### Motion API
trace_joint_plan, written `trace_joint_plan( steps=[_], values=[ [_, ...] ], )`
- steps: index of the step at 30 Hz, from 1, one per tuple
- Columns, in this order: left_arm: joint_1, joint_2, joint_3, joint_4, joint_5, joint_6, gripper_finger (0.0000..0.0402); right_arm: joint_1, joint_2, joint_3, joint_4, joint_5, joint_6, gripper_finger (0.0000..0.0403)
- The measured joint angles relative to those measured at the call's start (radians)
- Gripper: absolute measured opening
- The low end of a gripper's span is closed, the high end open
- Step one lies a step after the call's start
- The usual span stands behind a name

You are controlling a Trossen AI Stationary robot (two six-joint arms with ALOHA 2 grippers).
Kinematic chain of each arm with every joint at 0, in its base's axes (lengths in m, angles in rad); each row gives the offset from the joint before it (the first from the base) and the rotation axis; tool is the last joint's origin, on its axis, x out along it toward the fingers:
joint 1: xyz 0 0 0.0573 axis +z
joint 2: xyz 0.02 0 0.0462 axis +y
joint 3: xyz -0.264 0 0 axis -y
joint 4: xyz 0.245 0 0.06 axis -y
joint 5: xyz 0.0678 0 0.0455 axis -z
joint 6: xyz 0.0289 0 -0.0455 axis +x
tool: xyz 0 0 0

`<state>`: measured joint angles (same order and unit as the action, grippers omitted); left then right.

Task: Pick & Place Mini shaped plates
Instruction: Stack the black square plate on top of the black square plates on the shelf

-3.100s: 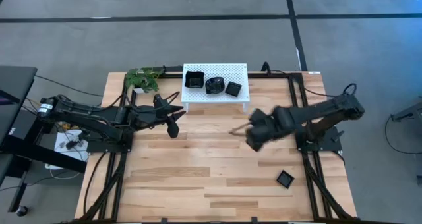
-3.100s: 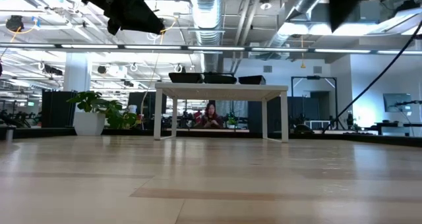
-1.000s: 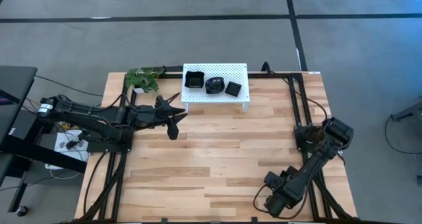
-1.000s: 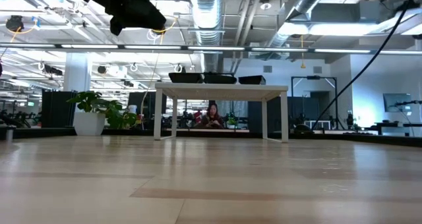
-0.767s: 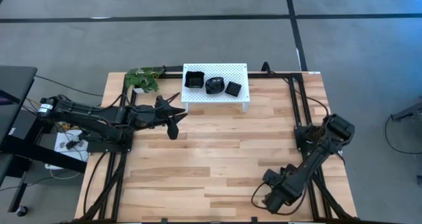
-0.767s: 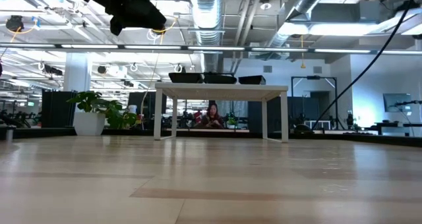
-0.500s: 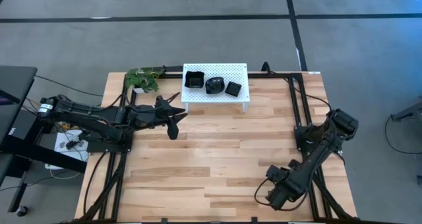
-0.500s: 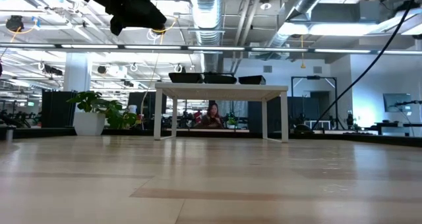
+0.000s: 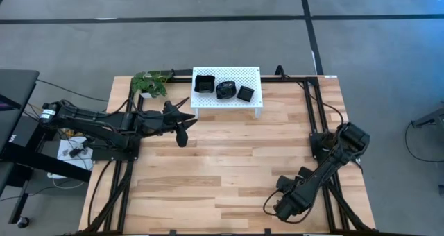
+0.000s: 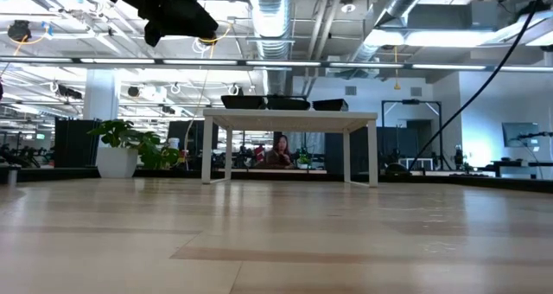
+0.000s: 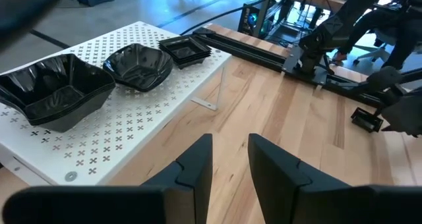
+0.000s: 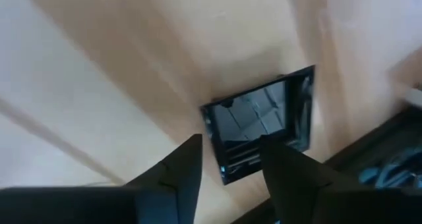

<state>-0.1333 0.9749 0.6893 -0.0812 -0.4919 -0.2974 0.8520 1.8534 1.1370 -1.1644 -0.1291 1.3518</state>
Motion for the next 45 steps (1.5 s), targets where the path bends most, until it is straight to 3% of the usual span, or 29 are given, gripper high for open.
trace_joint_plan(
  steps=[9, 14, 31, 38, 41, 45],
  values=[
    [0.000, 0.000, 0.000, 0.001, 0.000, 0.000, 0.0099, 0.008, 0.000, -0.004, 0.053, 0.030, 0.000, 0.0154],
    [0.000, 0.000, 0.000, 0.001, 0.000, 0.000, 0.0099, 0.025, -0.007, -0.063, 0.171, 0.023, 0.052, 0.0134],
    [-0.014, 0.000, 0.000, 0.000, 0.014, 0.000, 0.0099, 0.018, 0.000, -0.082, 0.088, 0.023, 0.037, 0.0010],
    [-0.032, 0.000, 0.000, 0.000, 0.013, 0.004, 0.0099, -0.018, 0.003, -0.022, 0.077, 0.029, 0.031, 0.0005],
    [-0.032, 0.000, 0.000, 0.000, 0.013, 0.004, 0.0099, -0.061, 0.003, 0.070, 0.011, 0.103, -0.014, 0.0004],
    [-0.032, 0.000, 0.000, 0.003, 0.013, 0.004, 0.0099, -0.124, 0.002, 0.240, -0.177, 0.328, -0.162, 0.0003]
  ],
)
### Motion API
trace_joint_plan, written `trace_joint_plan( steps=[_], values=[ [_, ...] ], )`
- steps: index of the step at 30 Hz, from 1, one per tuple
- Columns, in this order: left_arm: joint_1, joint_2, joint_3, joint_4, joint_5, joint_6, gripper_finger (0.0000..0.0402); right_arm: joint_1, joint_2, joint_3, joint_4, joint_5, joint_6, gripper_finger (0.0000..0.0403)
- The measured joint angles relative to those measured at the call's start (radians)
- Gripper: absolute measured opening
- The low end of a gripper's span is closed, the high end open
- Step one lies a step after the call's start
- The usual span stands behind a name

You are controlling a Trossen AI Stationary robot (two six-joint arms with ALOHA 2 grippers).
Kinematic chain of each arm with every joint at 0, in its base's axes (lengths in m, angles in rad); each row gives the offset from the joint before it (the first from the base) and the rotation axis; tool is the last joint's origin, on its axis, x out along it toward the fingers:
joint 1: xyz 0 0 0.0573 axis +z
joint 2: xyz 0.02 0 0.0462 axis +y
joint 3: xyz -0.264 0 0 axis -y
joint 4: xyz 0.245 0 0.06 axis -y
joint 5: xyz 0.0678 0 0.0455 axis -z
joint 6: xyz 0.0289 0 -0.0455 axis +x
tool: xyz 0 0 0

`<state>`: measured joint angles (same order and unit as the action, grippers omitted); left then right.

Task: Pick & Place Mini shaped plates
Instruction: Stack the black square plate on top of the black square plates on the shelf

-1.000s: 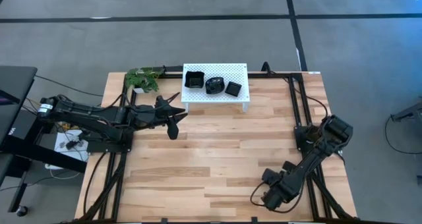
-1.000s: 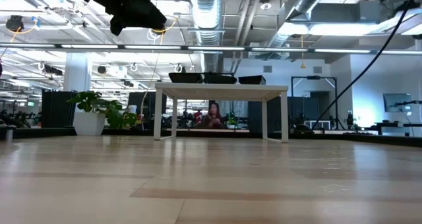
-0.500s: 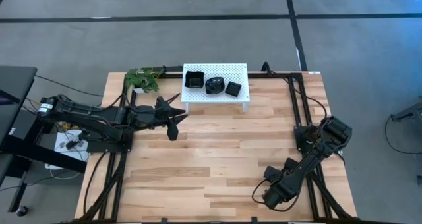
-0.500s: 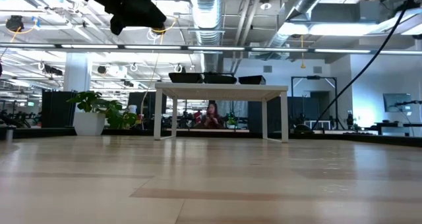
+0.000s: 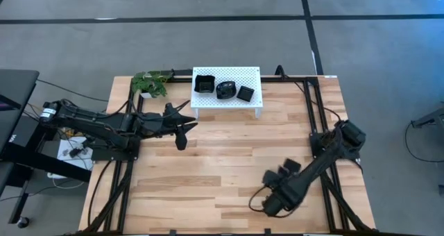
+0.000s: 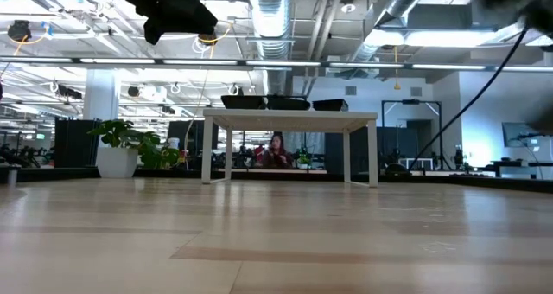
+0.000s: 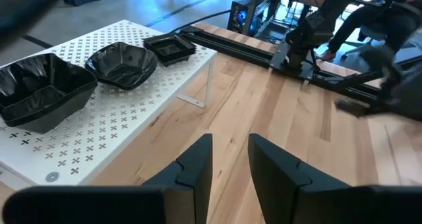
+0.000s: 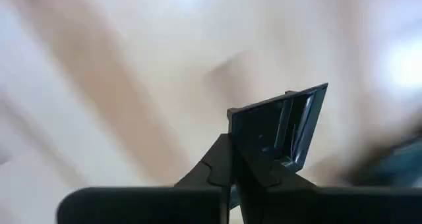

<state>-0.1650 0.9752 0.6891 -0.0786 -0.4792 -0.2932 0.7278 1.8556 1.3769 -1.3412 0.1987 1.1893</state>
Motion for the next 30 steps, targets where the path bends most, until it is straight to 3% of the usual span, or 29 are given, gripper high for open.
trace_joint_plan(
  steps=[3, 7, 9, 12, 19, 24, 30],
  values=[
    [0.000, 0.000, 0.000, 0.001, -0.001, 0.001, 0.0099, -0.060, -0.002, 0.103, -0.165, 0.190, -0.149, 0.0003],
    [0.000, 0.000, 0.000, 0.001, -0.002, 0.031, 0.0099, -0.168, -0.002, 0.184, -0.220, 0.559, -0.410, 0.0006],
    [0.000, 0.000, 0.000, 0.001, -0.002, 0.032, 0.0099, -0.248, -0.002, 0.213, -0.208, 0.621, -0.550, 0.0006],
    [0.000, 0.000, 0.000, 0.001, -0.002, 0.031, 0.0099, -0.402, -0.002, 0.248, -0.214, 0.565, -0.653, 0.0003],
    [0.000, 0.000, 0.000, 0.001, -0.002, 0.031, 0.0099, -0.744, -0.002, 0.383, -0.190, 0.395, -0.681, 0.0002],
    [0.000, 0.000, 0.000, 0.000, -0.002, 0.031, 0.0099, -0.863, -0.003, 0.467, -0.105, 0.353, -0.735, 0.0002],
    [0.000, 0.000, 0.000, -0.001, -0.002, 0.031, 0.0099, -0.948, -0.003, 0.470, 0.065, 0.221, -0.955, 0.0001]
  ],
)
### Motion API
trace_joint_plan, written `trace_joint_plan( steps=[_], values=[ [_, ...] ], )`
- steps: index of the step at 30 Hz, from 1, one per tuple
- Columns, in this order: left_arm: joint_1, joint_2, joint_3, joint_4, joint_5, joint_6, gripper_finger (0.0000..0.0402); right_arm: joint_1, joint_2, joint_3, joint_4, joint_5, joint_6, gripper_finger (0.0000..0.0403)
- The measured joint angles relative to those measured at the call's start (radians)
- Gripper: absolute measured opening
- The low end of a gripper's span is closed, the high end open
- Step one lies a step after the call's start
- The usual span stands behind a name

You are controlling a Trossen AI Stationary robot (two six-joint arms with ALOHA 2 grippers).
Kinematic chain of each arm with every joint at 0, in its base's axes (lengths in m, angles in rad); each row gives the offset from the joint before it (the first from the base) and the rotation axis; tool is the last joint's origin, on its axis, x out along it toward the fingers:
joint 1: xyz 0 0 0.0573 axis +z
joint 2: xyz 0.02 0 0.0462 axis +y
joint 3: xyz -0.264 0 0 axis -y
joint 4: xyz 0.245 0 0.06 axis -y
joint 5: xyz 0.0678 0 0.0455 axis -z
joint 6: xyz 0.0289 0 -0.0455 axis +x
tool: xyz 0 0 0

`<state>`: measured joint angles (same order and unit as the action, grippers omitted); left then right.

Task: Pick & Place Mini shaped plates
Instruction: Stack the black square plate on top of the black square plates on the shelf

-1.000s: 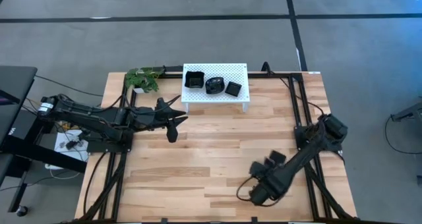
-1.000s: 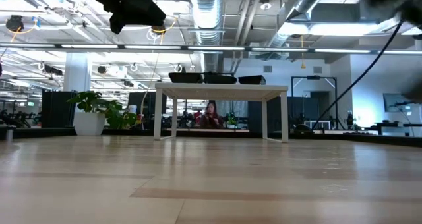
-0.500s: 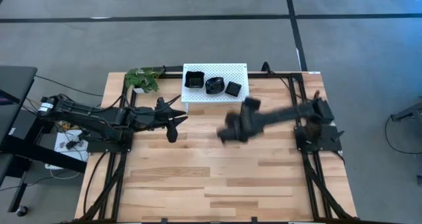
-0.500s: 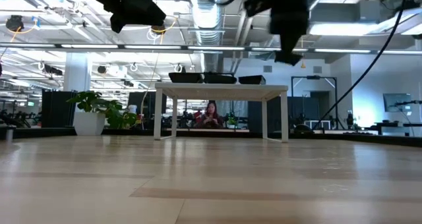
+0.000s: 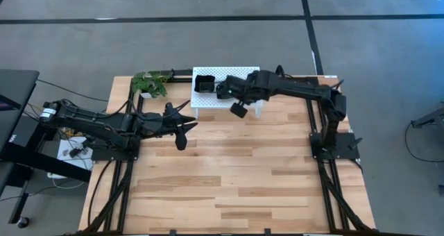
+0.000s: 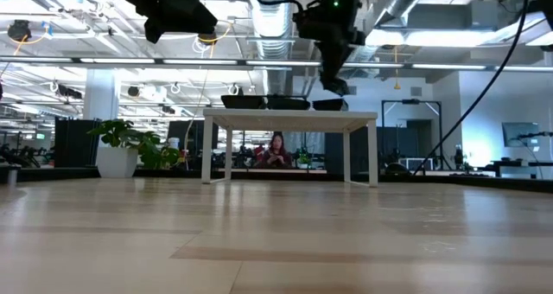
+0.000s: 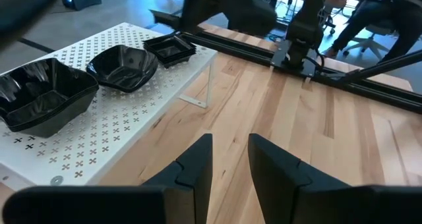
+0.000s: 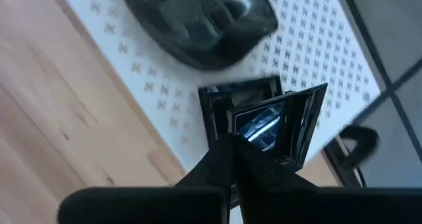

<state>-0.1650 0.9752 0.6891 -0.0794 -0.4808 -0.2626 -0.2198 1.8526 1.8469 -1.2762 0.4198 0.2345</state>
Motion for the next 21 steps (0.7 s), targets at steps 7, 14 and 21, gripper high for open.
trace_joint_plan(
  steps=[7, 14, 21],
  values=[
    [0.000, 0.000, 0.000, -0.001, 0.000, 0.000, 0.0099, -0.057, 0.000, 0.000, 0.026, -0.027, -0.067, 0.0001],
    [0.000, 0.000, 0.000, -0.002, 0.000, 0.000, 0.0099, -0.049, 0.001, -0.030, 0.028, -0.085, -0.216, 0.0005],
    [0.000, 0.000, 0.000, -0.002, 0.000, 0.002, 0.0099, -0.033, 0.001, -0.036, 0.028, -0.069, -0.280, 0.0010]
  ],
)
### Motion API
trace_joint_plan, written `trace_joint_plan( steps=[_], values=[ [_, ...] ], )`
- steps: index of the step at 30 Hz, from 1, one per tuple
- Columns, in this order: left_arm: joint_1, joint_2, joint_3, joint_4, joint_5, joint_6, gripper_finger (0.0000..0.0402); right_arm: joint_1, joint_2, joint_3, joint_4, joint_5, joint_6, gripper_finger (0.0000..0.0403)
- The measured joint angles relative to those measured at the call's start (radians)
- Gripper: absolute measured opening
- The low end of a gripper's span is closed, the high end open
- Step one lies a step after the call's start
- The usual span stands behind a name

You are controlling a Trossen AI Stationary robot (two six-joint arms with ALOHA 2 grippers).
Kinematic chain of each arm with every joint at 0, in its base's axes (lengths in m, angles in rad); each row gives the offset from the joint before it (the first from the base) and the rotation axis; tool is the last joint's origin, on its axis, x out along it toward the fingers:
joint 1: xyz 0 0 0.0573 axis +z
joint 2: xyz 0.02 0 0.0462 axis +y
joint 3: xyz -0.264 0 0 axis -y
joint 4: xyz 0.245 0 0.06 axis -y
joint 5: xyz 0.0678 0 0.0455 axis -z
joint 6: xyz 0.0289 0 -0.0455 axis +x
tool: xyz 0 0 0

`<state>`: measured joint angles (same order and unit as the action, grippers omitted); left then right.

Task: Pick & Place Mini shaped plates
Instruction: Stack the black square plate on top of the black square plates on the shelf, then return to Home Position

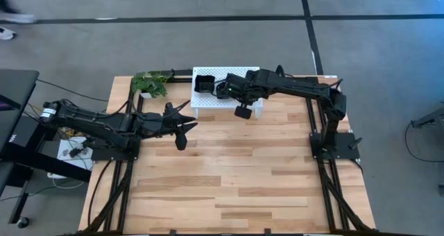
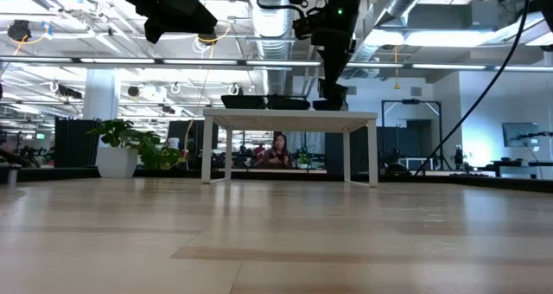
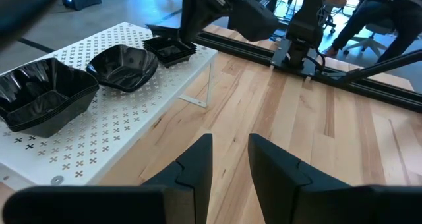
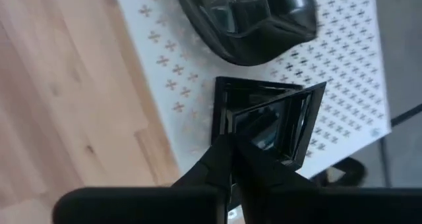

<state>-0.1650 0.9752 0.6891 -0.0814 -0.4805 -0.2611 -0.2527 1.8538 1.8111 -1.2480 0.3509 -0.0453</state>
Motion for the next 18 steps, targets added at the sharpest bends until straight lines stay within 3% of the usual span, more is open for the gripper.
trace_joint_plan(
  steps=[4, 12, 18],
  values=[
    [0.000, 0.000, 0.000, 0.000, 0.000, 0.000, 0.0099, 0.002, 0.000, 0.000, 0.006, 0.066, -0.010, 0.0033],
    [0.000, 0.000, 0.000, 0.000, 0.000, 0.002, 0.0099, 0.003, 0.000, 0.000, 0.021, 0.067, -0.008, 0.0096],
    [0.000, 0.000, 0.000, 0.000, 0.000, 0.002, 0.0099, 0.041, 0.000, 0.021, 0.079, 0.065, -0.012, 0.0109]
  ],
)
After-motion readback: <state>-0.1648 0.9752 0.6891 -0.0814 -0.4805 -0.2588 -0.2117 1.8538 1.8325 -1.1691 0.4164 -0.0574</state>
